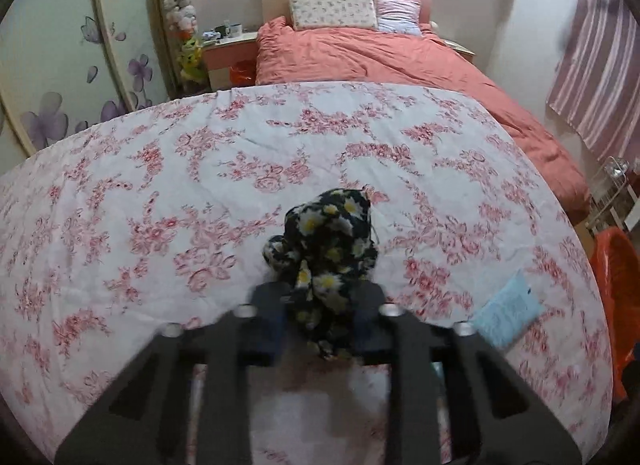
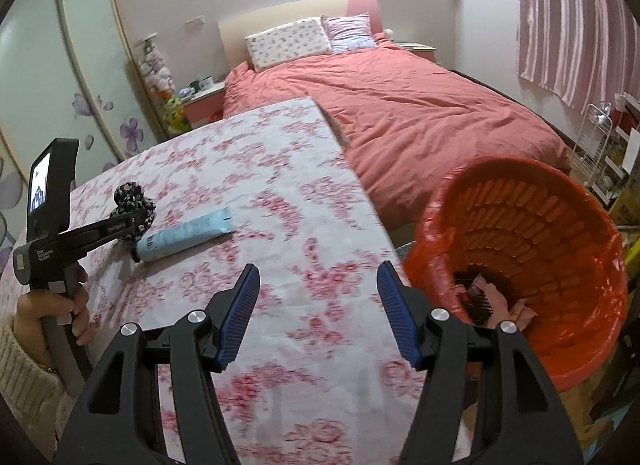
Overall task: Collect trash
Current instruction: 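Return to the bed and grasp the black floral scrunchie with the left tool, then grasp the light blue tube with the right tool while the left tool holds the scrunchie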
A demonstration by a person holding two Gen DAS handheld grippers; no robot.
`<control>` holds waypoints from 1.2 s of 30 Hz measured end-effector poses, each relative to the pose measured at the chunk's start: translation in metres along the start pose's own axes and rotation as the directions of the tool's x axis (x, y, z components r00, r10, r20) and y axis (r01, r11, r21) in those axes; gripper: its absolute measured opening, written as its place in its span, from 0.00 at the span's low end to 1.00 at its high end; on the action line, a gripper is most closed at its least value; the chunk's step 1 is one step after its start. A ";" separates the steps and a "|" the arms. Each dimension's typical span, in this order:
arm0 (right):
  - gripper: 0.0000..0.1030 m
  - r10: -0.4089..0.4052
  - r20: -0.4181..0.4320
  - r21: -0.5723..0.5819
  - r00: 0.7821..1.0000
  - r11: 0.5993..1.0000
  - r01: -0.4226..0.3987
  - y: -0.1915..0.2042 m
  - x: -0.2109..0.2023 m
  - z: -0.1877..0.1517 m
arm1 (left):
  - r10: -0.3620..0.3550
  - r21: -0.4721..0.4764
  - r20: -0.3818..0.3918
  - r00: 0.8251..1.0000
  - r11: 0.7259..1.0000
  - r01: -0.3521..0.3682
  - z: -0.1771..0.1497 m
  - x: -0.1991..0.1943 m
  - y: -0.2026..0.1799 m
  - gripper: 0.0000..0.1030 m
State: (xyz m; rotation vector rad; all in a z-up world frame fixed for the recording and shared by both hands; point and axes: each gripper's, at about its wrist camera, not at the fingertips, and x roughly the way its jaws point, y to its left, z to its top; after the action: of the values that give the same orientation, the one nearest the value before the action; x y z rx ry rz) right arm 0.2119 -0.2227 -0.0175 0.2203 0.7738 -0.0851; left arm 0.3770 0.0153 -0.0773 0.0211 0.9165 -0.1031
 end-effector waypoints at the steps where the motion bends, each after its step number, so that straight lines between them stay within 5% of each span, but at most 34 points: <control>1: 0.60 0.004 -0.002 -0.006 1.000 1.000 -0.004 0.005 0.001 0.000 | 0.002 -0.005 0.005 1.000 1.000 -0.002 -0.002 -0.005 0.007 0.20; 13: 0.60 0.098 -0.077 -0.059 0.992 0.993 -0.102 0.094 0.038 0.006 | 0.134 -0.034 0.029 0.991 0.991 -0.133 -0.055 -0.073 0.112 0.22; 22: 0.75 -0.064 -0.096 -0.027 0.993 0.998 0.061 0.153 0.077 0.021 | 0.123 -0.110 0.002 0.992 0.986 -0.122 -0.078 -0.065 0.143 0.29; 28: 0.76 -0.219 -0.146 -0.061 0.965 0.975 0.212 0.153 0.100 0.018 | 0.103 -0.133 0.012 0.995 0.986 -0.101 -0.080 -0.064 0.146 0.32; 32: 0.76 -0.206 -0.142 -0.058 0.968 0.978 0.199 0.126 0.085 0.007 | 0.093 -0.135 0.012 0.996 0.987 -0.090 -0.080 -0.063 0.147 0.34; 36: 0.76 -0.099 -0.114 -0.030 0.988 0.995 0.097 0.102 0.070 0.002 | 0.094 -0.132 0.011 0.996 0.987 -0.092 -0.080 -0.063 0.147 0.37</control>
State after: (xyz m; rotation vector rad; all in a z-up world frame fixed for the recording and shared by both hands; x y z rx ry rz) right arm 0.2795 -0.1234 -0.0480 0.1645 0.9006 -0.1567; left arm 0.2906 0.1715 -0.0798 -0.0588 0.9024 0.0436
